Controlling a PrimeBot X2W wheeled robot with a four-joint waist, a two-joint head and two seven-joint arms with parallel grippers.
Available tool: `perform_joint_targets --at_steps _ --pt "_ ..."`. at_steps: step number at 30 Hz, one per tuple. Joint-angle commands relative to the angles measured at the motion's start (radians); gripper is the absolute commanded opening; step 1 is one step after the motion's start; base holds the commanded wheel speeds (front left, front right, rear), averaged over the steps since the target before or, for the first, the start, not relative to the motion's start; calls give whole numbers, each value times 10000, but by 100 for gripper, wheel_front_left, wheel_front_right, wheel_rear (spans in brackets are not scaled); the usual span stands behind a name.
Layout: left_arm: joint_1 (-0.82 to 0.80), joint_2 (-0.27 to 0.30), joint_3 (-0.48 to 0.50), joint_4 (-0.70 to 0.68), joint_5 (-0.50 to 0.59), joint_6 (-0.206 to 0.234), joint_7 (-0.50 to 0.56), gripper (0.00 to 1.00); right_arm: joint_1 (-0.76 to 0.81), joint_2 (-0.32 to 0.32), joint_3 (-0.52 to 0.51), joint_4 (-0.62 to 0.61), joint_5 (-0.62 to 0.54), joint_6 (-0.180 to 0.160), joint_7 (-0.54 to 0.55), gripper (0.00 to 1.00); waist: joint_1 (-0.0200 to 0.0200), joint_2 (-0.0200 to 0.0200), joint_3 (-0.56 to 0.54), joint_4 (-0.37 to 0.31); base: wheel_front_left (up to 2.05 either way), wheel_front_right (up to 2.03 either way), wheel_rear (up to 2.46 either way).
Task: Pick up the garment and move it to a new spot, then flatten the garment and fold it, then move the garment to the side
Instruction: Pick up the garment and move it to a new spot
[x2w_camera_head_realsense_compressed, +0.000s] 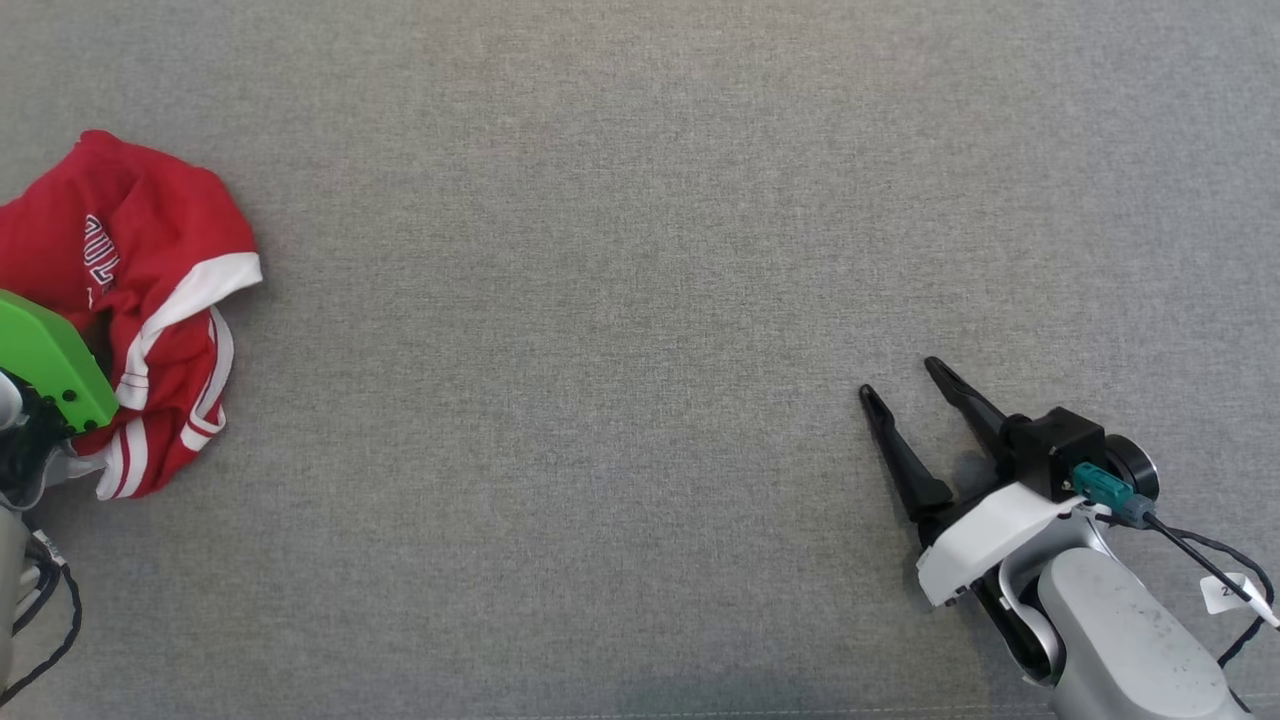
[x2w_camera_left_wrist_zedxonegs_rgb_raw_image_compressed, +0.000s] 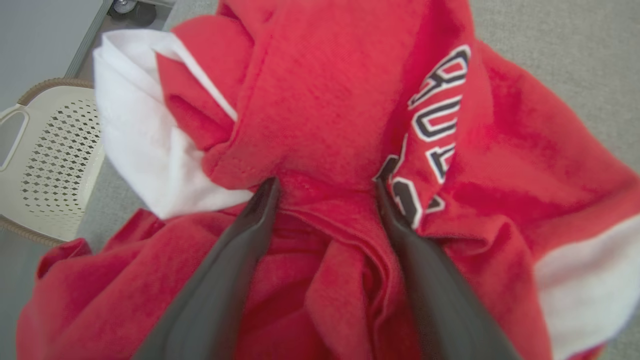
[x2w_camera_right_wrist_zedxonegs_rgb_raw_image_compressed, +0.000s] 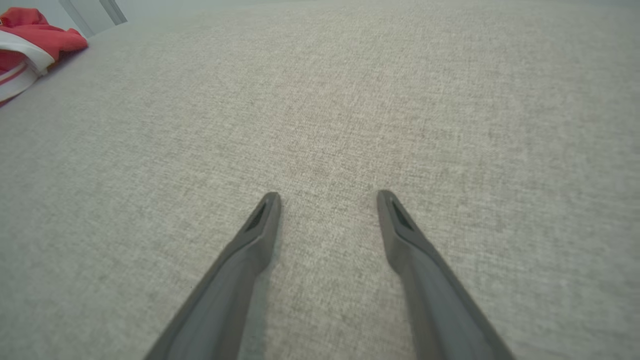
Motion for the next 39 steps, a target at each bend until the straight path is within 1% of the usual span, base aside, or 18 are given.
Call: perform_joint_targets --at_steps 1,2,5,10,13,19,23,28,33,36,39 --pt "-12 -72 -99 108 134 42 -138 20 112 -164 -32 334 128 -44 115 100 0 0 107 -110 0 0 0" --pt "-72 -81 -108 144 153 33 -264 0 122 -165 -41 377 133 -46 121 100 0 0 82 -99 0 0 0" --pt "-289 81 -220 136 417 1 -762 0 196 -67 -27 493 226 -46 133 100 0 0 -71 -25 0 0 0" --pt "-744 327 -409 -243 847 -87 -1955 0 362 184 85 571 317 -32 121 100 0 0 -517 190 0 0 0" --pt "-1026 495 -581 -485 1099 -130 -2482 0 385 278 169 638 367 -24 107 100 0 0 -800 307 0 0 0" --pt "-1629 582 -896 -1189 1371 -172 -3325 0 470 446 175 748 487 -24 71 100 0 0 -1346 376 0 0 0" --pt "-1876 490 -1119 -1657 1436 -183 -3604 0 535 552 120 758 521 -24 69 100 0 0 -1613 320 0 0 0" --pt "-1942 135 -1532 -2531 1129 -182 -3802 0 779 693 23 853 607 -24 60 100 0 0 -2071 82 0 0 0" --pt "-1518 -306 -2198 -3359 829 -184 -3892 0 971 882 -79 890 638 -24 60 100 0 0 -2440 -412 0 0 0" --pt "-1138 -741 -2585 -3748 571 -185 -4088 0 1125 966 -110 945 631 -24 60 100 0 0 -2655 -776 0 0 0" --pt "-736 -1366 -3001 -3989 358 -185 -4355 0 1196 964 -150 987 592 -24 60 100 0 0 -2754 -1161 0 0 0"
